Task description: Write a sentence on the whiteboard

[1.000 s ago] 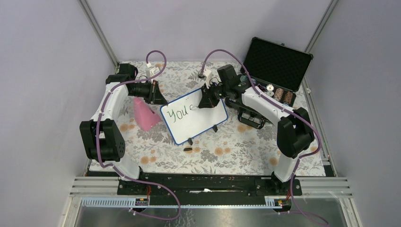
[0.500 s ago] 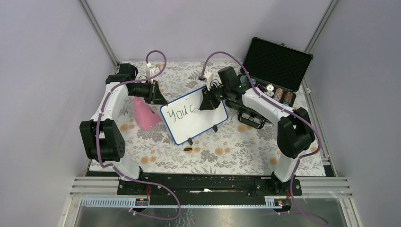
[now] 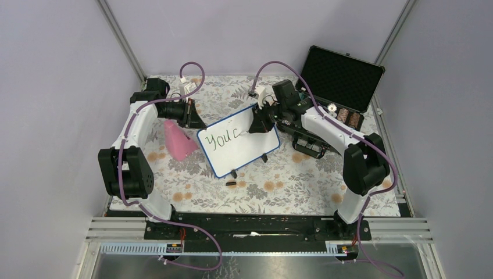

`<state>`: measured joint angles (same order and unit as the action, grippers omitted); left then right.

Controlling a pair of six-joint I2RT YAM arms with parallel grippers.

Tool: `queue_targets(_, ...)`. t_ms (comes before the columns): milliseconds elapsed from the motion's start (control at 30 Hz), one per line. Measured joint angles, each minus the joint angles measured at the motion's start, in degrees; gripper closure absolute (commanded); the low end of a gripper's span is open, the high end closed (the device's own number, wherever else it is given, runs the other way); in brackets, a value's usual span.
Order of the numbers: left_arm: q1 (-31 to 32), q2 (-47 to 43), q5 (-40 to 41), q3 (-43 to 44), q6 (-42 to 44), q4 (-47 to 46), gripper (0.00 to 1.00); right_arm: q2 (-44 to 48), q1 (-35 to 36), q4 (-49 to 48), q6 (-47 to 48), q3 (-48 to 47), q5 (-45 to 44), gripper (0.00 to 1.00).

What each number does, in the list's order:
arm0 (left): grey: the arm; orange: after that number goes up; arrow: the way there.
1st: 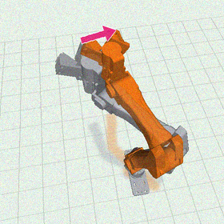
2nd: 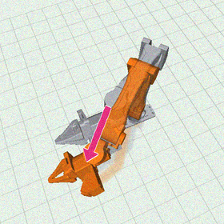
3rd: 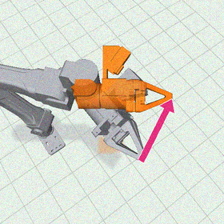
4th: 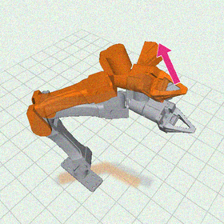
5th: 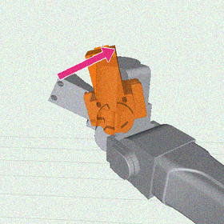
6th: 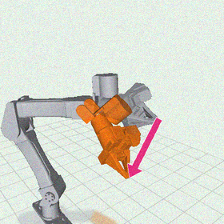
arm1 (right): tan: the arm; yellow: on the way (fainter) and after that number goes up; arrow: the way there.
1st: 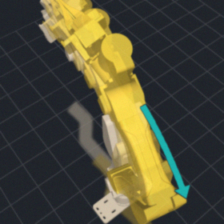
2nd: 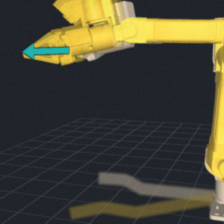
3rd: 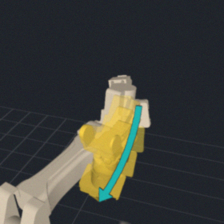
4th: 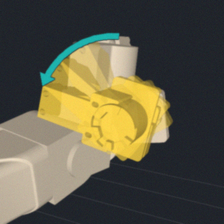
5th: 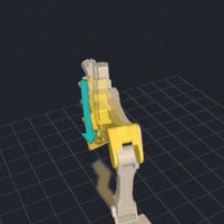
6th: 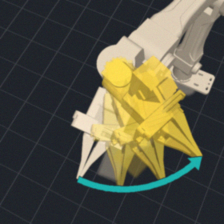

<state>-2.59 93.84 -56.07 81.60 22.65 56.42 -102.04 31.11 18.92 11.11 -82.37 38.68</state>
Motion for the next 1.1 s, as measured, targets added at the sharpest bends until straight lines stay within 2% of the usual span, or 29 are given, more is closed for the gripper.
queue_targets(367, 0.02, 0.00, 0.00, 0.02, 0.00, 0.04, 1.00, 5.11, -0.39, 1.36, 1.14, 0.68, 1.46, 1.00)
queue_targets(1100, 0.04, 0.00, -0.02, 0.02, 0.02, 0.04, 1.00, 2.16, -1.66, 1.11, 0.70, -0.87, -1.77, 1.00)
